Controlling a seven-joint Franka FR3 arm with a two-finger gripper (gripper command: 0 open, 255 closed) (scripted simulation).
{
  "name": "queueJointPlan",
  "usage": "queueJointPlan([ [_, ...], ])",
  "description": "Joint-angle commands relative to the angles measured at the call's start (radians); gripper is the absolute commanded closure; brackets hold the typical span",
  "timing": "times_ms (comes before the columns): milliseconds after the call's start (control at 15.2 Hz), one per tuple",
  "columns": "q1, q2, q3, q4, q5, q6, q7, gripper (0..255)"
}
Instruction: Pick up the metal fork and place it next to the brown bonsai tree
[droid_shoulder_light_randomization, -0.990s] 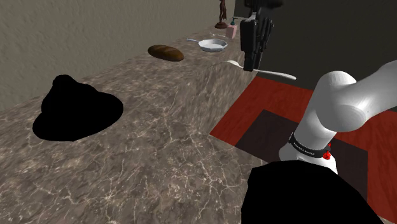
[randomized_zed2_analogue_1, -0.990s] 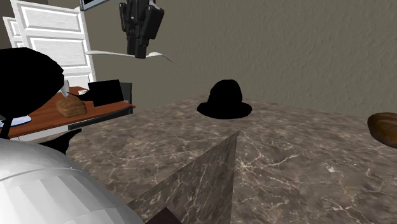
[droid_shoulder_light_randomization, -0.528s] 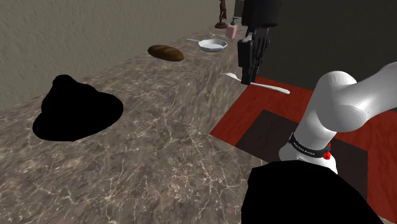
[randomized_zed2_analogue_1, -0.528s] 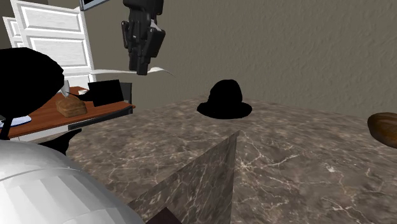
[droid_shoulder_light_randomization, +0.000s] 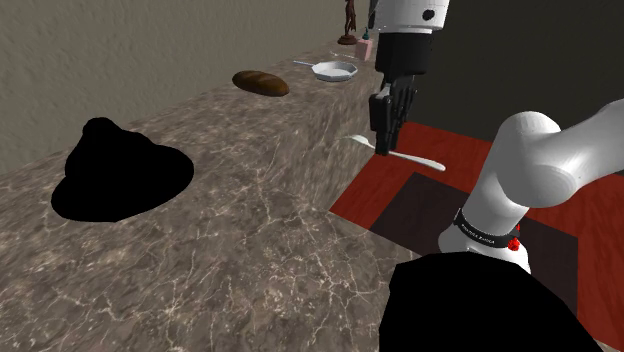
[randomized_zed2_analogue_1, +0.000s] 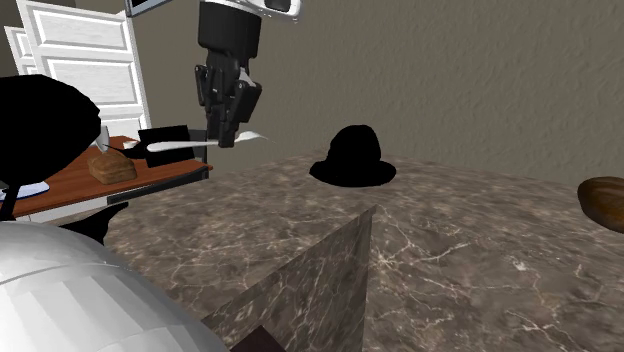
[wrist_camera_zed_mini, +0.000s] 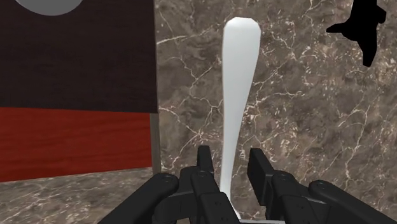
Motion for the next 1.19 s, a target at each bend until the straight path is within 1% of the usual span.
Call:
queueJointPlan([
  [0,0.002,-0.006,0.007,-0.032,0.007,0.026,-0.007,255],
  [1122,0.026,-0.007,0.075,-0.251,0.079,0.238,-0.061,255],
])
